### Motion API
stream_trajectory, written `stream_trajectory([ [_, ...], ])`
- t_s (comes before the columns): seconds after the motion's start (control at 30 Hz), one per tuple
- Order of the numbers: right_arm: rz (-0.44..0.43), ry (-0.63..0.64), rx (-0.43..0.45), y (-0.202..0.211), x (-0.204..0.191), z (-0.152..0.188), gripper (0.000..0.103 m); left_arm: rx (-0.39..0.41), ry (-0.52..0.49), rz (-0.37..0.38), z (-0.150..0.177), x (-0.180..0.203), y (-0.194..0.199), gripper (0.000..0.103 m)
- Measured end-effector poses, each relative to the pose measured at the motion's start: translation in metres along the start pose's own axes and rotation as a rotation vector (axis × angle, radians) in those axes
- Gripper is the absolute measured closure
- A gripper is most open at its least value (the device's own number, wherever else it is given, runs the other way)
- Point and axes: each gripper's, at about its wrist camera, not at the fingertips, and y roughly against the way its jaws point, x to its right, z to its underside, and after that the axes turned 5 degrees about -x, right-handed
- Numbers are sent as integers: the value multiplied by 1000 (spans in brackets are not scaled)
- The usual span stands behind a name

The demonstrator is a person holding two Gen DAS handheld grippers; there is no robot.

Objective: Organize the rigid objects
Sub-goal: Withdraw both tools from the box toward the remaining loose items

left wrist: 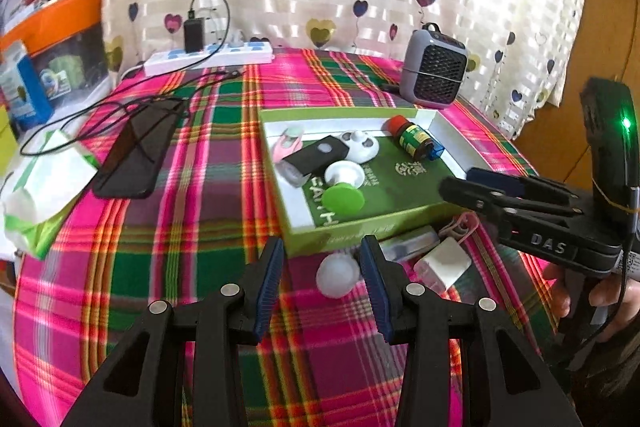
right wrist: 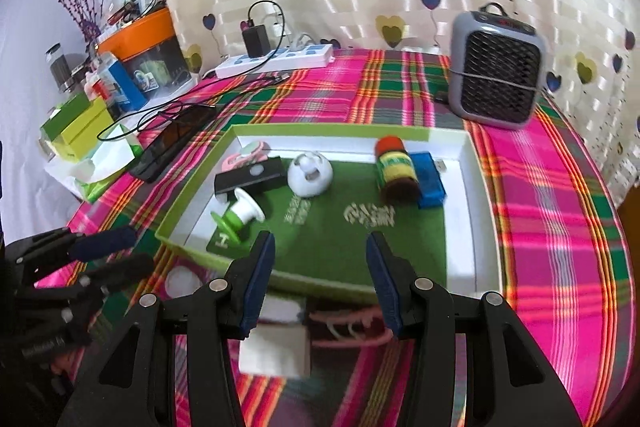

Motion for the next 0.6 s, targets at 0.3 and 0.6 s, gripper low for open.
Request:
stream_trajectory([
  [0.3, 12, -6, -2, 14, 1, 29, 54, -19, 43, 1, 17, -15, 1, 64],
  [0.6, -48, 24, -29, 13, -13, 47, 54, -43, 59, 23, 26, -17, -7, 64],
])
